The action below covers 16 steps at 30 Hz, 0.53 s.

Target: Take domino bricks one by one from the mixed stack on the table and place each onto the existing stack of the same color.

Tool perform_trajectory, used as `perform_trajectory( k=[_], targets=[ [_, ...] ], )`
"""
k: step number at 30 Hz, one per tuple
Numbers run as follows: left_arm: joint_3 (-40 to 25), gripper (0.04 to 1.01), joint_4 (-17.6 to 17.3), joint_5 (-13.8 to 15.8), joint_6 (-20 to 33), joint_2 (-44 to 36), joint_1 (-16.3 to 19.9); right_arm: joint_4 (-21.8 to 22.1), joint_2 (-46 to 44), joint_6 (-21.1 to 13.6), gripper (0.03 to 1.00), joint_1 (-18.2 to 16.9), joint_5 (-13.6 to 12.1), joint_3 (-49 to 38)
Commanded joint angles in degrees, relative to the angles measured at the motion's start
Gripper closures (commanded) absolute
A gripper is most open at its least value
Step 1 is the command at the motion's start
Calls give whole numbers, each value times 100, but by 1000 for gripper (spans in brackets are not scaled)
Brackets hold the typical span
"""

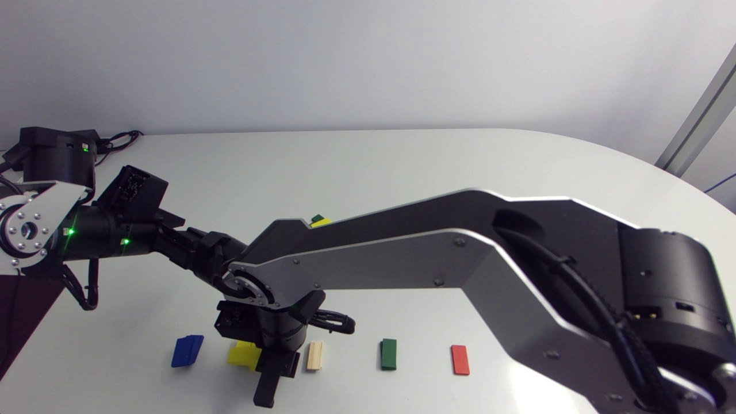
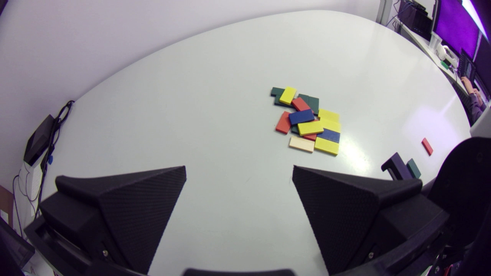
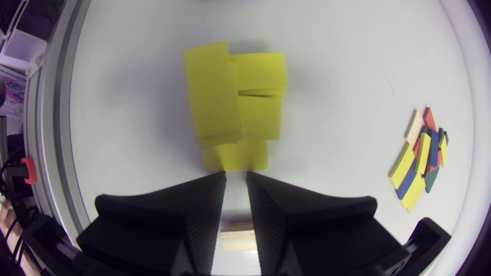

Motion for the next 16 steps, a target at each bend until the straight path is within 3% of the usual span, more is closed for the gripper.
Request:
perform_trajectory(
  k=[1, 6, 16],
  targets=[
    [166, 57, -22, 49, 72, 112, -33, 30, 211, 3, 798, -45, 67, 8],
    [157, 57, -48, 49, 63, 86, -59, 30, -158, 12, 798, -124, 129, -159],
    [175, 57, -127, 31, -34, 33, -314, 65, -1292, 170, 798, -608, 217, -458]
  ],
)
